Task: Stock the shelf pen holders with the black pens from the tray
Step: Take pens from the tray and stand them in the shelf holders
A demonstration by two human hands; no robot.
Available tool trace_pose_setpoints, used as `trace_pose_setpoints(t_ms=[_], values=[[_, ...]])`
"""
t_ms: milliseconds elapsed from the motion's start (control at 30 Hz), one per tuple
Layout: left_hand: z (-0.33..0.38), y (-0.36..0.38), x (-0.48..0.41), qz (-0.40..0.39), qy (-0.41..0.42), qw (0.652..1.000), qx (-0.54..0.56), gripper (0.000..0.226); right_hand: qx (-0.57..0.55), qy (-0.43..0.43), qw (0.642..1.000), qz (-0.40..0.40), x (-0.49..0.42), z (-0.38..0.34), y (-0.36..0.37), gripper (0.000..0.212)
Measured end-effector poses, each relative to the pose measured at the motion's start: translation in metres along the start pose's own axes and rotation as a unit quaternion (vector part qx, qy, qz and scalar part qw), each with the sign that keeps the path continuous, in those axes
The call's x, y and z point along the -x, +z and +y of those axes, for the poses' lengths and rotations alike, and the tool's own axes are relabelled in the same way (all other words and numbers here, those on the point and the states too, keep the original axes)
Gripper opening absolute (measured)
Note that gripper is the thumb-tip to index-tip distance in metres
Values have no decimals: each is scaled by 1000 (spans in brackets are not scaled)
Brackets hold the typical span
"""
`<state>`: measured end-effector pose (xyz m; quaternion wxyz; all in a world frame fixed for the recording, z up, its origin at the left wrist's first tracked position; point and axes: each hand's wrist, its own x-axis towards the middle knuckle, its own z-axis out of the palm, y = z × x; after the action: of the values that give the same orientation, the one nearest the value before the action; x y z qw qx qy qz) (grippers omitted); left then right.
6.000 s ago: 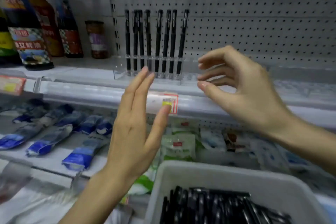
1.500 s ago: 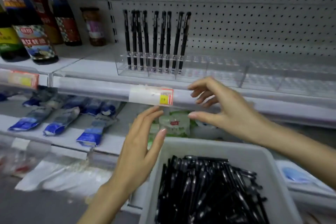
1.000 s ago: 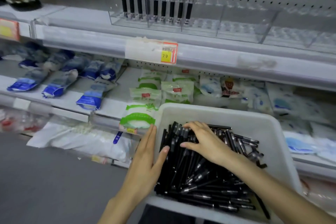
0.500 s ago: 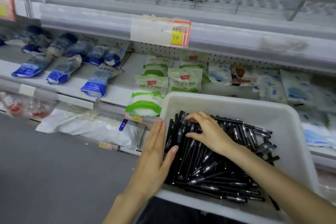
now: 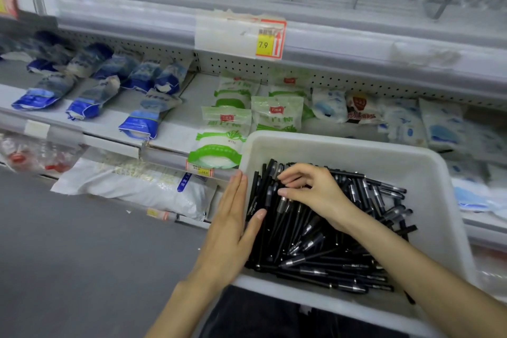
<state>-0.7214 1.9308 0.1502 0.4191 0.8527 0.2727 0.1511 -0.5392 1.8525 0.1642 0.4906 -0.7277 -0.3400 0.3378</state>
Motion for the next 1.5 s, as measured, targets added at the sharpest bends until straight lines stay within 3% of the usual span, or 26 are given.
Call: trace_pose_setpoints(t_ms=[300,433,600,700,867,967,1100,1233,1333,1500], values=[[-2,-3,-4,8,-20,999,38,69,-160,76,984,0,8,5,6,11],[-2,-3,-4,14,-19,999,44,70,-157,68,985,-31,15,3,6,10],[2,-8,-9,38,-20,997,56,68,-63,37,996,-53,24,-7,3,6],[20,-25,-13,77,40,996,36,54,-115,26,991,-57,29,-34,-10,4],[73,-71,-33,197,239,950,-30,45,-142,-85,986,-26,42,-118,-51,18],[111,-103,-60,263,298,917,-41,42,-146,-171,974,28,50,-177,-73,22],[143,-130,-104,285,324,898,-81,44,-139,-298,941,81,48,-251,-99,19],[153,-137,-143,263,333,896,-134,46,11,-369,913,175,28,-305,-124,17],[155,-137,-162,269,335,881,-197,47,101,-386,892,211,7,-329,-138,19],[151,-132,-177,275,330,874,-228,48,101,-368,901,208,-30,-338,-145,15]])
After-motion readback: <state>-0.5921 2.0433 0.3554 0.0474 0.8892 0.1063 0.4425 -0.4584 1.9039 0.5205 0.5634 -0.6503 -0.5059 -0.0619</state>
